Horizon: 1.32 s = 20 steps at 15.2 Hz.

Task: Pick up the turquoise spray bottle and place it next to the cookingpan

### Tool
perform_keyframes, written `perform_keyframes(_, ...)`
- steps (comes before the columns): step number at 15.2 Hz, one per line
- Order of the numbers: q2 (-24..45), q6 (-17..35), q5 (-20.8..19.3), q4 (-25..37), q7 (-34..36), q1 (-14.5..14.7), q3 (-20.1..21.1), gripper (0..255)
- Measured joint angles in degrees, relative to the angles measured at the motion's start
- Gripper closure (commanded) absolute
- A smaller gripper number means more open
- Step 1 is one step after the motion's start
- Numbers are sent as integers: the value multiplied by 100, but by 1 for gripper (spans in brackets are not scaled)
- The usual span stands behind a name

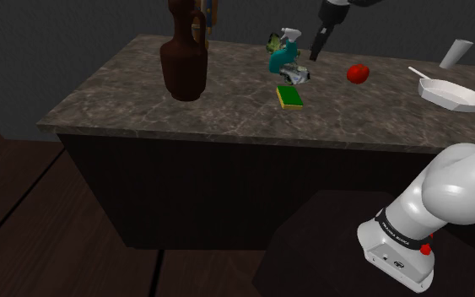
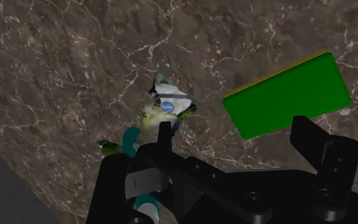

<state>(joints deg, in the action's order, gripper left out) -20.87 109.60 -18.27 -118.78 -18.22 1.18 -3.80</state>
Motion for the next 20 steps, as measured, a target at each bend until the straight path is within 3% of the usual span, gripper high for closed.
perform_keyframes(9,1194,841,-744,1258,-943,27,-24,0)
perform_keyframes(20,1506,1389,-834,1126,-976,-54,-135,0)
